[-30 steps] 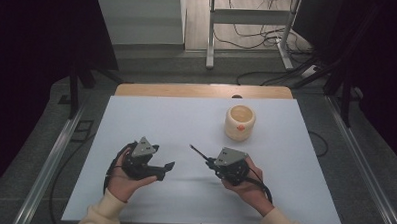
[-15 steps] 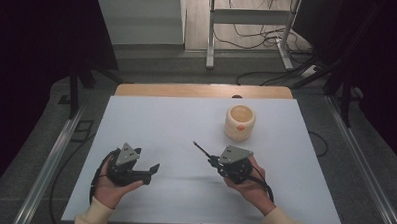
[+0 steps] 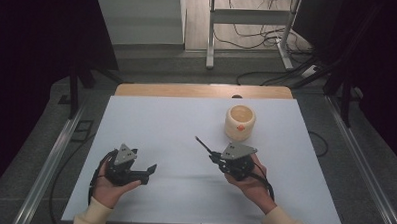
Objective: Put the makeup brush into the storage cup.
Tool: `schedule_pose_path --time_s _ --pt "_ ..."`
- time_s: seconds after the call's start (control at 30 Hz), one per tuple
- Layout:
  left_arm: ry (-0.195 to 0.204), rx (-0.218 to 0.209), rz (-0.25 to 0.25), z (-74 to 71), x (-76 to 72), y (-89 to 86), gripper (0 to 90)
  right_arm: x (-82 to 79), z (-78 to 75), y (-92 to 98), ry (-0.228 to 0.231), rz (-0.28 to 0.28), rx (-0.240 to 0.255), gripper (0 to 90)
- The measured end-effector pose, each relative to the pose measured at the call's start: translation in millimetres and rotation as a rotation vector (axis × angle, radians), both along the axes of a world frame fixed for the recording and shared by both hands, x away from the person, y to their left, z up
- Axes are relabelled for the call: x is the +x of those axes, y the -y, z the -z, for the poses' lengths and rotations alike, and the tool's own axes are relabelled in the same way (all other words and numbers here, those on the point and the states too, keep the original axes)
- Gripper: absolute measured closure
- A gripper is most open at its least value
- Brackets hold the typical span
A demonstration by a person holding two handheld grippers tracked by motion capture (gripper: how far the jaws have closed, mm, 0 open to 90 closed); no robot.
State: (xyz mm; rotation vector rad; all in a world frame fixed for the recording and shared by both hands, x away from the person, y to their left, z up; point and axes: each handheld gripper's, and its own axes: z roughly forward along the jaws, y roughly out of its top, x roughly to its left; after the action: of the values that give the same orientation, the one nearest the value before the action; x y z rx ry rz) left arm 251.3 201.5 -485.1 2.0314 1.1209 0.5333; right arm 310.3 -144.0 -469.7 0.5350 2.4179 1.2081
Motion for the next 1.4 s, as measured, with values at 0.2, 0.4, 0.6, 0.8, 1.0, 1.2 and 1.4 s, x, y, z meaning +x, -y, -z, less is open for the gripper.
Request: schedule_pose_path --time_s 0.2,0.4,0.6,0.8,1.0,1.2,1.4 --pt "-0.006 -0.008 0.000 1.2 1.5 -0.5 12.8 4.3 -5.6 1.7 0.002 0.018 0.031 82.9" --pt "-0.016 0.004 -0.006 2.7 2.2 1.1 12.2 8.7 -8.3 2.6 0.002 0.039 0.053 82.9" --pt "-0.013 0.010 0.001 1.9 1.7 2.9 12.0 11.9 -13.8 2.3 0.008 0.052 0.070 82.9" --pt "-0.013 0.007 0.002 1.4 2.5 3.6 12.0 18.9 -24.3 4.9 0.016 0.067 0.107 83.0" --pt "-0.012 0.010 0.011 1.8 3.9 5.2 12.1 25.6 -31.5 10.0 0.016 0.078 0.140 83.0" --pt "-0.009 0.012 0.014 1.2 3.6 5.6 12.2 32.7 -37.1 11.0 0.023 0.089 0.162 83.0" --pt "-0.003 0.014 0.012 1.0 3.5 5.6 12.6 38.9 -41.9 9.6 0.026 0.089 0.178 83.0"
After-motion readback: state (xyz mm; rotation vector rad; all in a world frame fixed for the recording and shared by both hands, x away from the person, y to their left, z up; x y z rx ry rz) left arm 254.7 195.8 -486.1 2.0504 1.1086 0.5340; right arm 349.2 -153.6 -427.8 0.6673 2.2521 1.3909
